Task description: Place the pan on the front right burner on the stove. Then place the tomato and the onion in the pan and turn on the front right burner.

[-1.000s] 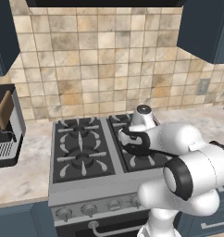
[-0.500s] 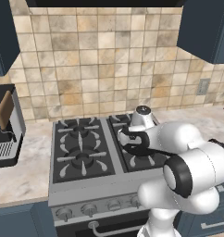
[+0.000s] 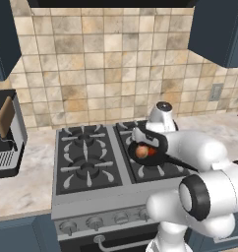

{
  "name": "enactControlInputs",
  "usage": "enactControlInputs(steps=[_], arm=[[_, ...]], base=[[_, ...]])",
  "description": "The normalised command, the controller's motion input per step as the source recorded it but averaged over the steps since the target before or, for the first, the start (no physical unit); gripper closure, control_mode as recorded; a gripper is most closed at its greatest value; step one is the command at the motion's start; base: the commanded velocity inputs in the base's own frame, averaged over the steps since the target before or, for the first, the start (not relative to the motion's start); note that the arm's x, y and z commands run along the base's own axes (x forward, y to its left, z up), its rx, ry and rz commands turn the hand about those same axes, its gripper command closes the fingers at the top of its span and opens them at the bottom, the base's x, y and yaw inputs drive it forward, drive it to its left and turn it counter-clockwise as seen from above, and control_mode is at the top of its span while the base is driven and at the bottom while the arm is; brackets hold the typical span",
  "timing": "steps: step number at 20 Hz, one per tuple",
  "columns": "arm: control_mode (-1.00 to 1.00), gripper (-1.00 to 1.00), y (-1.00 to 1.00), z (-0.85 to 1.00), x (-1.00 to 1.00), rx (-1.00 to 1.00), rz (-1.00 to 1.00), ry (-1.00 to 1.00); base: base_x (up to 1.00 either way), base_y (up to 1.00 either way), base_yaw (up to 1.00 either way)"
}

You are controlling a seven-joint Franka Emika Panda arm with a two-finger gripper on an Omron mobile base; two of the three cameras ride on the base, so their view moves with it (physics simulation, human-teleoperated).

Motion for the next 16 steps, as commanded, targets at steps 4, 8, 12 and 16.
enactControlInputs(steps=[4,8,12,16], arm=[[-1.0,-1.0,-0.01,0.24,-0.02,0.0,0.0,0.0],[-1.0,-1.0,0.0,0.0,0.0,0.0,0.0,0.0],[-1.0,-1.0,-0.04,0.0,-0.16,0.01,0.0,0.0],[-1.0,-1.0,-0.24,0.0,-0.53,0.05,0.0,-0.01]], base=[[0.0,0.0,0.0],[0.0,0.0,0.0],[0.0,0.0,0.0],[0.0,0.0,0.0]])
